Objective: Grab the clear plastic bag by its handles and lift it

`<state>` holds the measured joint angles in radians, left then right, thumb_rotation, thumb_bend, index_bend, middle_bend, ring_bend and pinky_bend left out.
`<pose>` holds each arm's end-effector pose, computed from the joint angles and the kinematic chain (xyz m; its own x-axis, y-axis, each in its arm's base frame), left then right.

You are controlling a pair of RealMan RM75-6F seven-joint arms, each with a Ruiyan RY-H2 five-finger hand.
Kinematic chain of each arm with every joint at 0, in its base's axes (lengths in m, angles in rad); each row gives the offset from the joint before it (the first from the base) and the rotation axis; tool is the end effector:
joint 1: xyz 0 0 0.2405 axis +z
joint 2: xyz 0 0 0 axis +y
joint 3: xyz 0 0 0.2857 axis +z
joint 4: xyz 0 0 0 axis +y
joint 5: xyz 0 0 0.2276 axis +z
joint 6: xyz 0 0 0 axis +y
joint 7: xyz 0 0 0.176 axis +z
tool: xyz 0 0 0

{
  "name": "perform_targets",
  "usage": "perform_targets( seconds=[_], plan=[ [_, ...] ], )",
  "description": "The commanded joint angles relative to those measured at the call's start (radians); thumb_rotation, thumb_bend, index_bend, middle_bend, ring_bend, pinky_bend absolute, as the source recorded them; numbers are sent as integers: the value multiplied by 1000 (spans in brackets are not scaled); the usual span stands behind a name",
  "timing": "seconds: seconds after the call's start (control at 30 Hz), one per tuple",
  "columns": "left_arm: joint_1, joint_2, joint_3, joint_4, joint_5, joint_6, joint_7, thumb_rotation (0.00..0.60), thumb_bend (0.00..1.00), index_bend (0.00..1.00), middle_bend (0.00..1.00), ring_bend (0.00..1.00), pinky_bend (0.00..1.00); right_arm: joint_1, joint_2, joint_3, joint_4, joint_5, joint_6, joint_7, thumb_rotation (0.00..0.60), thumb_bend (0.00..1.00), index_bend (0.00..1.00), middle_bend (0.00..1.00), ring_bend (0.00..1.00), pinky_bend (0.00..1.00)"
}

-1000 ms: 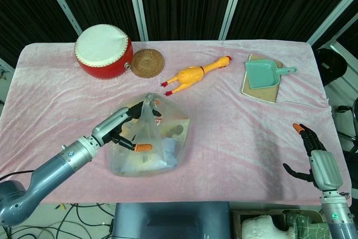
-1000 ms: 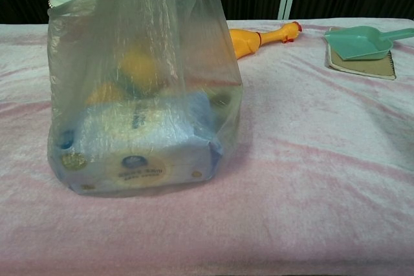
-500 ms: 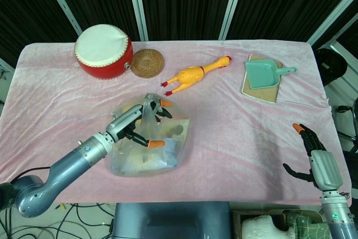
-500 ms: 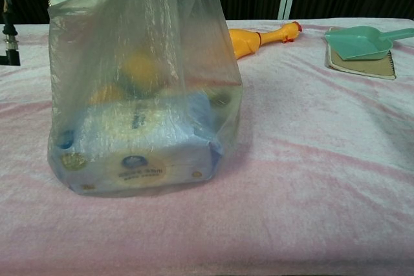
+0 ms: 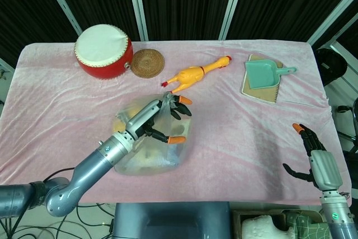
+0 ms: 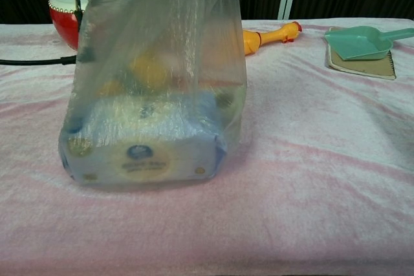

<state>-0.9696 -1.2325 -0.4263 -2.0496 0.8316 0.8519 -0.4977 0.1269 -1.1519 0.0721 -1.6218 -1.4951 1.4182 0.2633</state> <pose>0.0297 0.3672 0.0501 -0.4680 0.6741 0.5714 0.7133 -0.0935 0.6946 -0.3323 -0.2353 0.1361 0.1001 -0.0464 0.9939 -0.9945 -0.0360 0.0985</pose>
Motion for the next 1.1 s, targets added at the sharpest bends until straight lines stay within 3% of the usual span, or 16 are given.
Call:
perform_targets(
  seconds=[0.03,0.37,0.7,1.1],
  plan=[
    [-10,-72,-25,9,4,56,-2,600,137,287,409,316,366,0,1,0,0,0,-1,2,600,166,0,0,0,171],
    [28,-206,-144,-32,-1,251,-86,600,137,545,731,606,569,1,2,-2,0,-4,-1,4,600,167,0,0,0,171],
    [50,-211,-216,-102,-49,324,-52,600,166,774,976,857,804,1,3,-3,-2,-1,-6,-1,600,177,0,0,0,171],
    [32,-199,-272,-142,-76,333,15,600,204,822,1000,903,839,1,5,-3,-3,1,-6,0,600,195,0,0,0,171]
  ],
)
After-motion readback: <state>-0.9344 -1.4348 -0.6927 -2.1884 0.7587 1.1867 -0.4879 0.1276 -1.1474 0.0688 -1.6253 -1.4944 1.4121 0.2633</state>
